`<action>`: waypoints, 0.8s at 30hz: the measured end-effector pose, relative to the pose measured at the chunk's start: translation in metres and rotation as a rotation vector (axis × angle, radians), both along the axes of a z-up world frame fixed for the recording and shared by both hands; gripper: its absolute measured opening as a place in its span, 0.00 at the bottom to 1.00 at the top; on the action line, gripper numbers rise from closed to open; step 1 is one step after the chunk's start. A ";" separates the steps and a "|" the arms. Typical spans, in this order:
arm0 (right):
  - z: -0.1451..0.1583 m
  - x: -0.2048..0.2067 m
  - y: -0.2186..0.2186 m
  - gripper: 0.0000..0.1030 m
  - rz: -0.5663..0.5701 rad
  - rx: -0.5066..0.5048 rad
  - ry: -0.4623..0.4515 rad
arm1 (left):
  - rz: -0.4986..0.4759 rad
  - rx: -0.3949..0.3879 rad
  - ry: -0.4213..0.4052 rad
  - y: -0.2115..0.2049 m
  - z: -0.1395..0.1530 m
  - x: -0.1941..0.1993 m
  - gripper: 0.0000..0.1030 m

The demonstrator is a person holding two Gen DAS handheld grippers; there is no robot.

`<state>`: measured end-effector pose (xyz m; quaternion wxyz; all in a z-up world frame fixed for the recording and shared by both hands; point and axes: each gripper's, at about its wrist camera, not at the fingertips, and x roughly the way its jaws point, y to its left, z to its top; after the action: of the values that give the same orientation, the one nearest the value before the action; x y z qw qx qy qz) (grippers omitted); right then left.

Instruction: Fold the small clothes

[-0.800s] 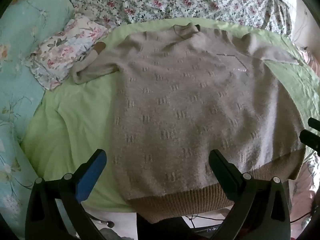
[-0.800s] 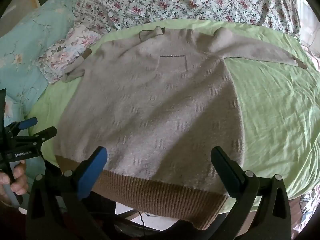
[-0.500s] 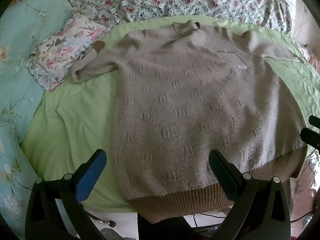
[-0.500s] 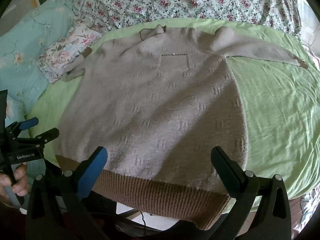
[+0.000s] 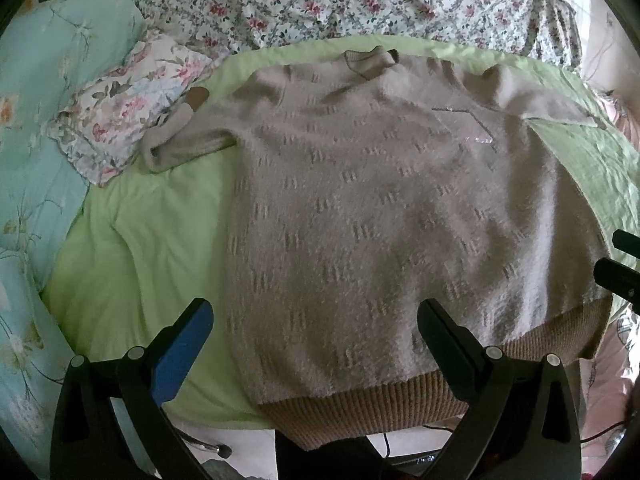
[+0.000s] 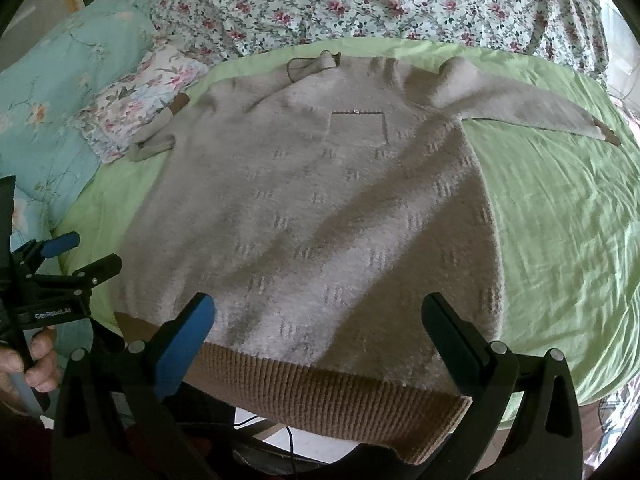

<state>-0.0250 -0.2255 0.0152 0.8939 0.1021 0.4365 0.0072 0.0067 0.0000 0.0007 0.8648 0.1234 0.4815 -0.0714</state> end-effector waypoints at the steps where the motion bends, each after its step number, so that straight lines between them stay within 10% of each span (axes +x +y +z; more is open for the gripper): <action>1: 0.000 -0.001 -0.001 1.00 -0.002 0.018 0.020 | 0.000 0.001 0.004 0.000 0.000 0.000 0.99; 24: 0.000 -0.003 -0.001 1.00 -0.008 0.002 0.027 | 0.002 -0.020 -0.044 -0.002 -0.001 0.001 0.99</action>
<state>-0.0278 -0.2260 0.0154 0.8878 0.1050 0.4480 0.0025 0.0074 -0.0018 -0.0003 0.8765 0.1159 0.4616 -0.0725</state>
